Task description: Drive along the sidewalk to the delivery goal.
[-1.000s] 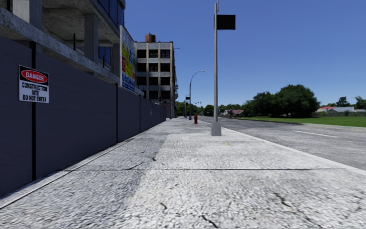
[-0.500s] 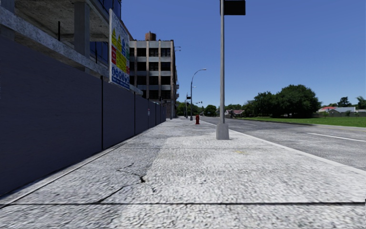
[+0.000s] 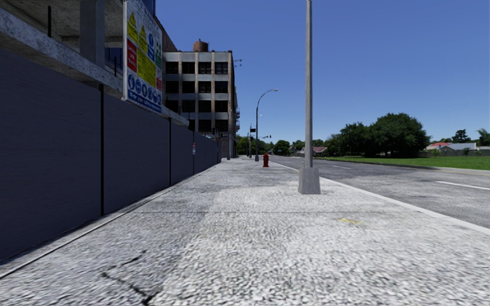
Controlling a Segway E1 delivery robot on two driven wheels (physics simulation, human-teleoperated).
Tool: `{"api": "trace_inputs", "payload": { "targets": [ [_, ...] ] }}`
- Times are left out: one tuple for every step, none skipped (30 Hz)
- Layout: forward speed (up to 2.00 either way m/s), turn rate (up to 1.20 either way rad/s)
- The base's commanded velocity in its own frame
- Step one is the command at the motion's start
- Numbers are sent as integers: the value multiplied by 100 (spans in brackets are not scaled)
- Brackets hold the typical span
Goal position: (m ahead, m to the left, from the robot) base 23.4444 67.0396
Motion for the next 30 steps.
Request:
{"api": "trace_inputs", "payload": {
  "targets": [
    [200,0],
    [200,0],
    [200,0],
    [200,0],
    [200,0],
    [200,0],
    [200,0],
    [200,0],
    [200,0],
    [200,0],
    [200,0],
    [200,0],
    [200,0],
    [200,0],
    [200,0],
    [200,0],
    [200,0],
    [200,0],
    [200,0],
    [200,0],
    [200,0],
    [200,0],
    [200,0],
    [200,0],
    [200,0],
    [200,0],
    [200,0],
    [200,0],
    [200,0],
    [200,0]
  ]
}}
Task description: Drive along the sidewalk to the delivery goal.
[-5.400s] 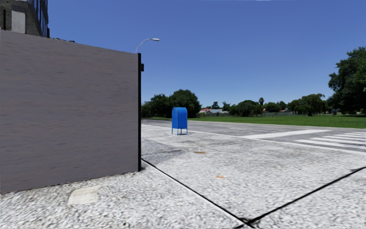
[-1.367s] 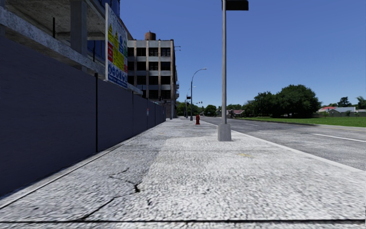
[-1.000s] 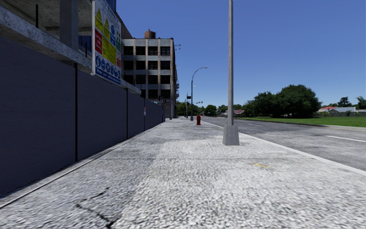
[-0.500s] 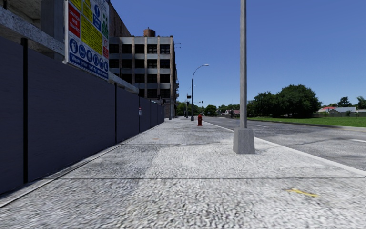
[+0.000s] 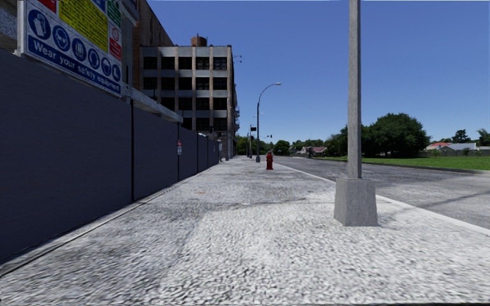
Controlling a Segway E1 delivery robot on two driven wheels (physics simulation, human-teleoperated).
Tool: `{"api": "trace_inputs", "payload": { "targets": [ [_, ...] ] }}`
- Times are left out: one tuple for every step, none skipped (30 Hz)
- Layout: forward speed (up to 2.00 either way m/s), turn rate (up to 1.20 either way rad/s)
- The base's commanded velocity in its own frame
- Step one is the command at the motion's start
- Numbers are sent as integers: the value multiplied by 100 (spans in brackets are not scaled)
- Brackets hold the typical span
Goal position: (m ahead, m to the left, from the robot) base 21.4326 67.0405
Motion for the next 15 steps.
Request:
{"api": "trace_inputs", "payload": {
  "targets": [
    [200,0],
    [200,0],
    [200,0],
    [200,0],
    [200,0],
    [200,0],
    [200,0],
    [200,0],
    [200,0],
    [200,0],
    [200,0],
    [200,0],
    [200,0],
    [200,0],
    [200,0]
  ]
}}
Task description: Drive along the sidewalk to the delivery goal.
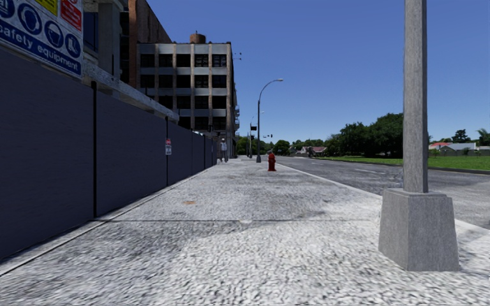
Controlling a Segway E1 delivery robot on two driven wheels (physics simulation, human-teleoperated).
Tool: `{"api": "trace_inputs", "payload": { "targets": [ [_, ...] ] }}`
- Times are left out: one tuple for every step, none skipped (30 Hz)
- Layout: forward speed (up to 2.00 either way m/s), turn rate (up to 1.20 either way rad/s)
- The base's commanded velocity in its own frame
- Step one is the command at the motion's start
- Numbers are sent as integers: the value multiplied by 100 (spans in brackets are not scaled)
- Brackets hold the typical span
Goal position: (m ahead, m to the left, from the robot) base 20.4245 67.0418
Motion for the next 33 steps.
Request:
{"api": "trace_inputs", "payload": {
  "targets": [
    [200,0],
    [200,0],
    [200,0],
    [200,0],
    [200,0],
    [200,0],
    [200,0],
    [200,0],
    [200,0],
    [200,0],
    [200,0],
    [200,0],
    [200,0],
    [200,0],
    [200,0],
    [200,0],
    [200,0],
    [200,0],
    [200,0],
    [200,0],
    [200,0],
    [200,0],
    [200,0],
    [200,0],
    [200,0],
    [200,0],
    [200,0],
    [200,0],
    [200,0],
    [200,0],
    [200,0],
    [200,0],
    [200,0]
  ]
}}
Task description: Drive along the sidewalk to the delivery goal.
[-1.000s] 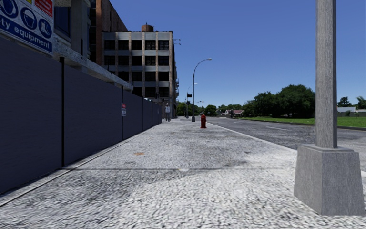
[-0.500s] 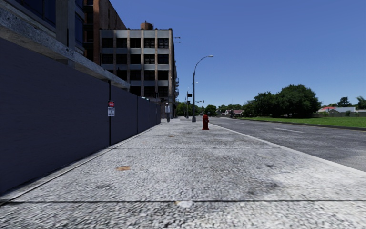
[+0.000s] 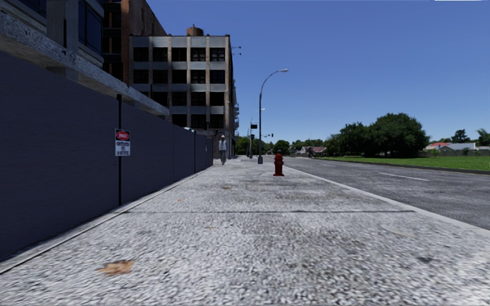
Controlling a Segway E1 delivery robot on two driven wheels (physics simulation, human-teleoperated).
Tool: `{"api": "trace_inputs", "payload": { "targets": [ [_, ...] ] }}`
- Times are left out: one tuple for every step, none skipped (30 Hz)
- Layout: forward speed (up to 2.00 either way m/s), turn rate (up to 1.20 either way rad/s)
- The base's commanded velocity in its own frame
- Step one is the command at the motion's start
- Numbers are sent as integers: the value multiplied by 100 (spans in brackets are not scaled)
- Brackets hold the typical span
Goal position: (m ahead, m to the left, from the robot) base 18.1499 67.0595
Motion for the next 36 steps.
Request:
{"api": "trace_inputs", "payload": {
  "targets": [
    [200,0],
    [200,0],
    [200,0],
    [200,0],
    [200,0],
    [200,0],
    [200,0],
    [200,0],
    [200,0],
    [200,0],
    [200,0],
    [200,0],
    [200,0],
    [200,0],
    [200,0],
    [200,0],
    [200,0],
    [200,0],
    [200,0],
    [200,0],
    [200,0],
    [200,0],
    [200,0],
    [200,0],
    [200,0],
    [200,0],
    [200,0],
    [200,0],
    [200,0],
    [200,0],
    [200,0],
    [200,0],
    [200,0],
    [200,0],
    [200,0],
    [200,0]
  ]
}}
